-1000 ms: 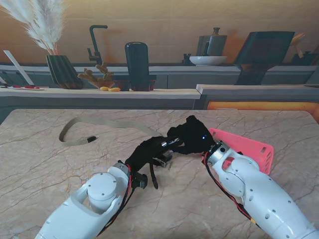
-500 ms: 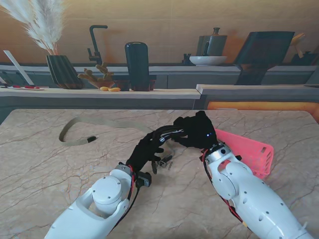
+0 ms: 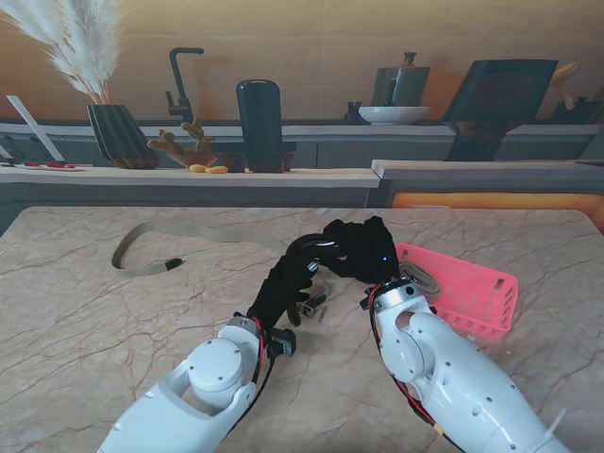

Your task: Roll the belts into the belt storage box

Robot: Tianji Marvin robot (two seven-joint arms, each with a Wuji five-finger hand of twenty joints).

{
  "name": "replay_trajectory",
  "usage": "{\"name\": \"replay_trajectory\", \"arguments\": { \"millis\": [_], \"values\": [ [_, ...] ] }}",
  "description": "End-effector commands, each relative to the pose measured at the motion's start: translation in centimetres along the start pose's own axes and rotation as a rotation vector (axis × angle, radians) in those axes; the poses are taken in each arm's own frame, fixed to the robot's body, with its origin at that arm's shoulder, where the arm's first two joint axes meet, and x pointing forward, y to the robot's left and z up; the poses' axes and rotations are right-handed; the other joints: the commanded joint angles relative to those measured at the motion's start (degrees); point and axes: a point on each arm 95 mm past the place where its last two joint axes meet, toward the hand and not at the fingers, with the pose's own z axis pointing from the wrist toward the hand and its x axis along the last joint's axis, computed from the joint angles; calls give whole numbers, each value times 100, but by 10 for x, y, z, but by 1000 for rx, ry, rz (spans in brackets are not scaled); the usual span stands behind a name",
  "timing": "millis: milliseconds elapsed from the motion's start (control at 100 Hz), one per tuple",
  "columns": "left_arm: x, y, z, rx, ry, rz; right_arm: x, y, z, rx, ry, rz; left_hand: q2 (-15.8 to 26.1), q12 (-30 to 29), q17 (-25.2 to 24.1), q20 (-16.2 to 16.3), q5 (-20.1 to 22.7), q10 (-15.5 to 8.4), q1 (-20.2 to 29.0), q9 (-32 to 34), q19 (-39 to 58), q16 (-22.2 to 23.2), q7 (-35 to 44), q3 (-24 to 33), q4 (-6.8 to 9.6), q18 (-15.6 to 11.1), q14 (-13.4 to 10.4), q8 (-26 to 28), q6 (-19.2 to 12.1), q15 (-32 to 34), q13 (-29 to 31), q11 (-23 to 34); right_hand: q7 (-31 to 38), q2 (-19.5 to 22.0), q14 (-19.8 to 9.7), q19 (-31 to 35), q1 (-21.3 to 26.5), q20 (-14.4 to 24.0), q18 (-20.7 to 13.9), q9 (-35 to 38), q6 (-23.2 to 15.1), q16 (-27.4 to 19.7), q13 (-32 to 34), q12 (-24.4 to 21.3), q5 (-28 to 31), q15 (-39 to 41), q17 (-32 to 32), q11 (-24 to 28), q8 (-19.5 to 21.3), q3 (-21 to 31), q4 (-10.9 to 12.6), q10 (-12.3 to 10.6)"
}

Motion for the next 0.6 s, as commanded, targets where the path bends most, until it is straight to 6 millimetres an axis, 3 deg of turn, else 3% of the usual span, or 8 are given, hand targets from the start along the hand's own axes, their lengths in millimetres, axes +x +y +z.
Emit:
{"name": "replay_trajectory", "arguments": {
  "millis": [0,370,590],
  "values": [
    [2,16,0,-18,21,-30,17,-7,3,19,35,32,68,-126,-37,-77,215,-219,-204,-136,-82,-81,260,15,154,-329,-251,-115,-465,29,-87,-17,1093,1037,-7,161,669,-66,128,-17,-948,2,-149,-49,575,158,-126,186,136,757,428,12],
    [6,21,1,27,85,-54,33,-26,2,93,75,100,112,-137,24,-113,194,-338,-472,-235,-131,-175,-1035,228,126,-423,-375,-749,-912,109,-54,137,1095,1003,10,207,659,-130,187,-7,-944,-32,-145,-84,591,183,-153,202,111,779,441,18],
    [9,22,-2,33,108,-112,39,-35,1,126,87,131,-72,-119,146,-112,155,-378,-785,-60,-127,-148,-1479,514,77,-238,-386,-373,-1152,140,170,166,1093,993,10,229,641,-159,218,-18,-954,-51,-153,-101,573,178,-164,201,105,789,452,17]
  ]
}}
